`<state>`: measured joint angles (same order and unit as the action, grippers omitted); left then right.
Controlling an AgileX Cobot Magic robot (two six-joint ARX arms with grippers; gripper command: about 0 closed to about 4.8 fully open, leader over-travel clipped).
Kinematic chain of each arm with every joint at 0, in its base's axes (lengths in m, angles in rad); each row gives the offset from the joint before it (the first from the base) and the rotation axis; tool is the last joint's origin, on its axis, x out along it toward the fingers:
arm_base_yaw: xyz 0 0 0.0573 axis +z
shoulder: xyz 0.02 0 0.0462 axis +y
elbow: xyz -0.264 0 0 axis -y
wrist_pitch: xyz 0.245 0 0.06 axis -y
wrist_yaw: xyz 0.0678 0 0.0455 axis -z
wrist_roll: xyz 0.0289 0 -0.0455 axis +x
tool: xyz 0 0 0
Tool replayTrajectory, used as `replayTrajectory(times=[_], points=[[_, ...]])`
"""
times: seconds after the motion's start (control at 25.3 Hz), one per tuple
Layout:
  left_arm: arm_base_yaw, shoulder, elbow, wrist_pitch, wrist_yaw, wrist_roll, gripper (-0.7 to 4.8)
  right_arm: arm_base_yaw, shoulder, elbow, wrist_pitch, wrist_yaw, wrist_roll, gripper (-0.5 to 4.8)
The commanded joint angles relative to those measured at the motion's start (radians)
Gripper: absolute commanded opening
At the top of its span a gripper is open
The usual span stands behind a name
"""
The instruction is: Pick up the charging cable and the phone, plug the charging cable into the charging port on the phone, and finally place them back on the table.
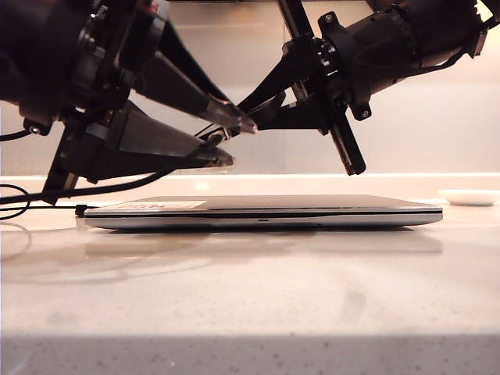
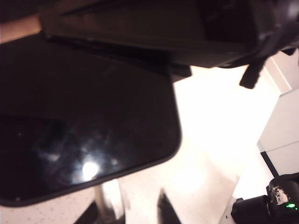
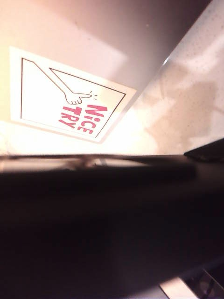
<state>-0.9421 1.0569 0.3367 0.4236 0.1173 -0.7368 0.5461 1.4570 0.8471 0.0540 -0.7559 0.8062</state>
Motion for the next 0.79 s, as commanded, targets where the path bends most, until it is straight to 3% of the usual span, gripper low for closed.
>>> replayTrajectory(times=[0.04, 0.24, 0.36, 0.43, 0.47, 0.63, 0.79], points=[[0.0, -0.033, 0.007, 0.025, -0.001, 0.005, 1.62, -0.042, -0.01, 0.005, 0.026, 0.022, -0.029, -0.07], [0.001, -0.145, 0.016, 0.016, -0.001, 0.015, 1.61, -0.147, -0.027, 0.005, 0.014, 0.013, -0.034, -0.07], [0.019, -0.203, 0.055, -0.085, -0.001, 0.073, 1.54, -0.222, -0.053, 0.006, -0.06, -0.005, -0.07, -0.07], [0.061, -0.24, 0.109, -0.211, -0.001, 0.133, 0.18, -0.291, -0.081, 0.007, -0.159, -0.003, -0.115, -0.07], [0.102, -0.259, 0.153, -0.295, -0.001, 0.192, -0.05, -0.349, -0.1, 0.013, -0.237, -0.002, -0.144, -0.07], [0.228, -0.28, 0.26, -0.469, -0.001, 0.302, -0.05, -0.501, -0.113, 0.1, -0.498, 0.049, -0.33, -0.07], [0.308, -0.28, 0.302, -0.565, -0.001, 0.372, -0.05, -0.604, -0.097, 0.188, -0.641, 0.074, -0.391, -0.07]])
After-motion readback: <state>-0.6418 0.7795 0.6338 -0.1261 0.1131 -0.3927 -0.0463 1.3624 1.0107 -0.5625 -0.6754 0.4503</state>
